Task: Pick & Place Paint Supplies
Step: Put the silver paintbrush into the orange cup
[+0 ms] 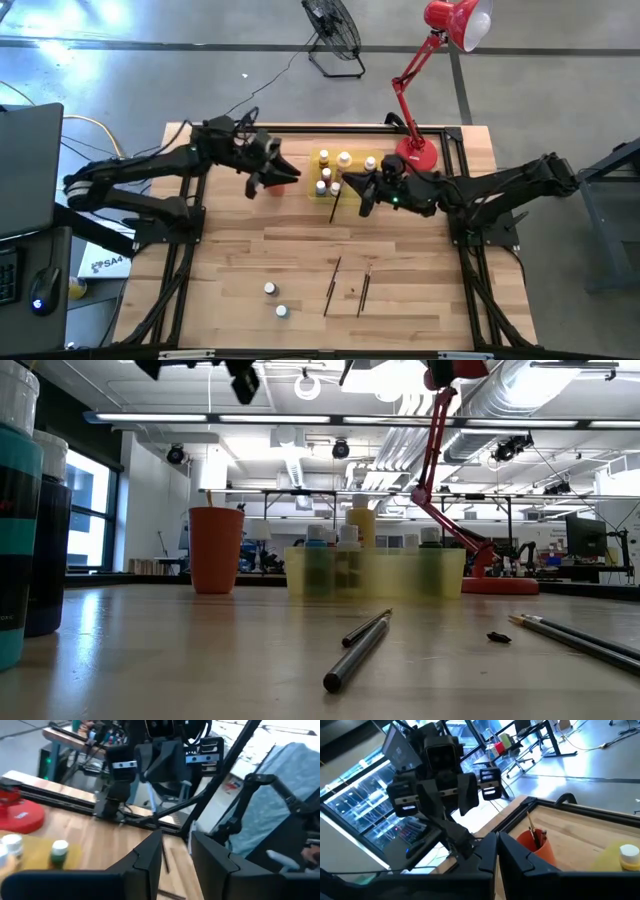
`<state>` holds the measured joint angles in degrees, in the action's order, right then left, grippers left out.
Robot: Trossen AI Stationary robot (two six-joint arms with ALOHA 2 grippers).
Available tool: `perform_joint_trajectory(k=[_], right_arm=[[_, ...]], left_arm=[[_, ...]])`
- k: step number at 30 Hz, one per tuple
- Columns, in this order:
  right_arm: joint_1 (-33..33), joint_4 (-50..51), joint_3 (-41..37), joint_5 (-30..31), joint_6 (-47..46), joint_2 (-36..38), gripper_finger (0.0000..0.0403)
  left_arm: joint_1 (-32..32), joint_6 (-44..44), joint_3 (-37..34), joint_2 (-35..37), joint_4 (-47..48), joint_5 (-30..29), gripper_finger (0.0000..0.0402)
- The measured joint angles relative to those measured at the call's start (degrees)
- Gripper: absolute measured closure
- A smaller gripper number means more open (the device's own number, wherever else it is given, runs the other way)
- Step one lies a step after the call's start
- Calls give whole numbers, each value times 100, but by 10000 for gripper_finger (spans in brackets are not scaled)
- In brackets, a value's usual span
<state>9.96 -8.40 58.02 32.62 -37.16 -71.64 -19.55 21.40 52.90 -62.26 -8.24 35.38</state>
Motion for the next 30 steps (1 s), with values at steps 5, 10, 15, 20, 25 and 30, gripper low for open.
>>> perform_joint_trajectory(k=[5,10,15,20,25,30], right_arm=[[4,14,-2,-5,197,-9,399],[15,15,0,-162,552,-9,399],[15,43,0,-277,599,-54,399],[-14,-40,0,-428,693,-157,399],[-37,-179,0,-455,837,-347,399],[-37,-574,0,-491,1138,-464,399]], left_arm=[[264,278,0,-604,-737,-176,297],[280,373,-6,-1041,-1202,-93,297],[273,550,-4,-1207,-1638,32,281],[277,344,-4,-1207,-1693,5,235],[430,42,-4,-1207,-1560,-132,225],[590,-154,-7,-1270,-1296,-457,235]])
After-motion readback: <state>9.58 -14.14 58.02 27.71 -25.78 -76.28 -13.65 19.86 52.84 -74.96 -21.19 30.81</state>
